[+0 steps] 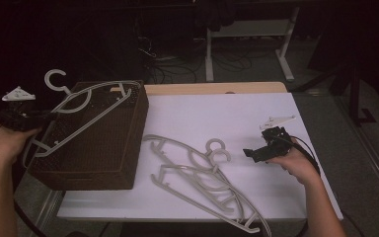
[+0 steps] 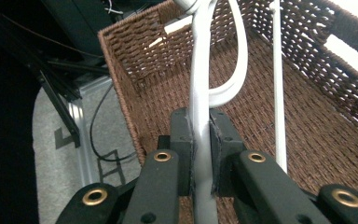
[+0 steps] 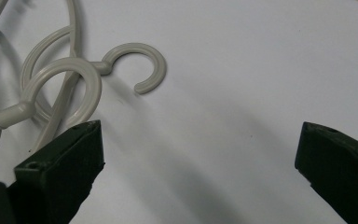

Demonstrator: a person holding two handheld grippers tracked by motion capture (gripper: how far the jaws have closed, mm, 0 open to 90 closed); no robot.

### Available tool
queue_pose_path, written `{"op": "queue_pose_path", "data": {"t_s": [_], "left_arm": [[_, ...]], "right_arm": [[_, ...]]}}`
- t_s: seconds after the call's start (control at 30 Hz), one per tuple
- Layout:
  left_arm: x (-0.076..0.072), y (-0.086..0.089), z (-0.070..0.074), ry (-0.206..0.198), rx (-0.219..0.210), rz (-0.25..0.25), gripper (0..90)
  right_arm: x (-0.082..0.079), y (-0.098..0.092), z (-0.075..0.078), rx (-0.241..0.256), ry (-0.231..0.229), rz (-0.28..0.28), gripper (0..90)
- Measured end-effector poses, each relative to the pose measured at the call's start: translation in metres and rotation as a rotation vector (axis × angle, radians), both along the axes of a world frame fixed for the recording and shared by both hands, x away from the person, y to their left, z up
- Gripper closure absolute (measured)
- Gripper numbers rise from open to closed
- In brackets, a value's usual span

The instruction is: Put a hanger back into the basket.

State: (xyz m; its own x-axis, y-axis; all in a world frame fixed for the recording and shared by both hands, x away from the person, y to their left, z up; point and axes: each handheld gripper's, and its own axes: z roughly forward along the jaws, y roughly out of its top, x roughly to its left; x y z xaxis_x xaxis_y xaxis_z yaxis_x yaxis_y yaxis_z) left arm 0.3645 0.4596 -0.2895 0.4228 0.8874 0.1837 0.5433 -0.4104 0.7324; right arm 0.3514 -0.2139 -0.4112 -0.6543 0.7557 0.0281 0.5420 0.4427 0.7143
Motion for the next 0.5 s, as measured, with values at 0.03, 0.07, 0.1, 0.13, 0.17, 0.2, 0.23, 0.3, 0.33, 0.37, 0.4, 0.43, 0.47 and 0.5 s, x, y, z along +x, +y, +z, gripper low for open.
{"op": "queue_pose_path", "data": {"t_s": [0.03,0.07,0.1,0.13,0.17,0.2,0.23,0.3,0.33,0.37,0.4,0.43,0.47,0.5], "left_arm": [[0.002,0.001,-0.005,0.006,-0.004,0.009,82.3],[0.003,0.002,-0.007,0.009,-0.001,0.014,82.3],[0.004,0.003,-0.008,0.011,-0.01,0.014,82.3],[0.004,0.005,-0.009,0.011,-0.022,0.014,82.3],[0.004,0.005,-0.011,0.012,-0.015,0.017,82.3],[0.004,0.005,-0.011,0.012,-0.015,0.017,82.3],[0.005,0.005,-0.012,0.018,0.01,0.022,82.3],[0.007,0.004,-0.017,0.035,0.024,0.025,82.3],[0.007,0.004,-0.019,0.04,0.016,0.019,82.2],[0.008,0.003,-0.021,0.044,0.009,0.013,82.2],[0.009,0.001,-0.023,0.046,0.007,0.008,82.2],[0.009,0.001,-0.023,0.046,0.007,0.008,82.1],[0.011,-0.001,-0.025,0.05,0.006,0.01,82.1],[0.013,-0.004,-0.029,0.061,0.01,0.013,82.1]], "right_arm": [[0.0,0.0,0.0,0.0,0.001,0.0,1.0],[0.0,0.0,0.0,0.0,0.001,0.001,1.0],[0.0,0.0,0.0,-0.001,0.001,0.002,1.0],[0.0,0.0,0.0,-0.001,0.001,0.001,1.0],[0.0,0.0,0.0,0.0,0.001,0.001,1.0],[0.0,0.0,0.0,0.0,0.001,0.001,1.0],[0.0,0.0,0.0,0.0,0.002,0.001,1.0],[0.0,0.0,0.0,-0.002,0.001,0.003,1.0],[0.0,0.001,0.0,-0.002,0.0,0.004,1.0],[0.0,0.001,0.0,-0.003,0.0,0.004,1.0],[0.001,0.001,0.0,-0.002,0.001,0.004,1.0],[0.001,0.001,0.0,-0.002,0.001,0.004,1.0],[0.001,0.001,0.0,-0.003,0.001,0.004,1.0],[0.001,0.001,0.0,-0.001,0.0,0.005,1.0]]}}
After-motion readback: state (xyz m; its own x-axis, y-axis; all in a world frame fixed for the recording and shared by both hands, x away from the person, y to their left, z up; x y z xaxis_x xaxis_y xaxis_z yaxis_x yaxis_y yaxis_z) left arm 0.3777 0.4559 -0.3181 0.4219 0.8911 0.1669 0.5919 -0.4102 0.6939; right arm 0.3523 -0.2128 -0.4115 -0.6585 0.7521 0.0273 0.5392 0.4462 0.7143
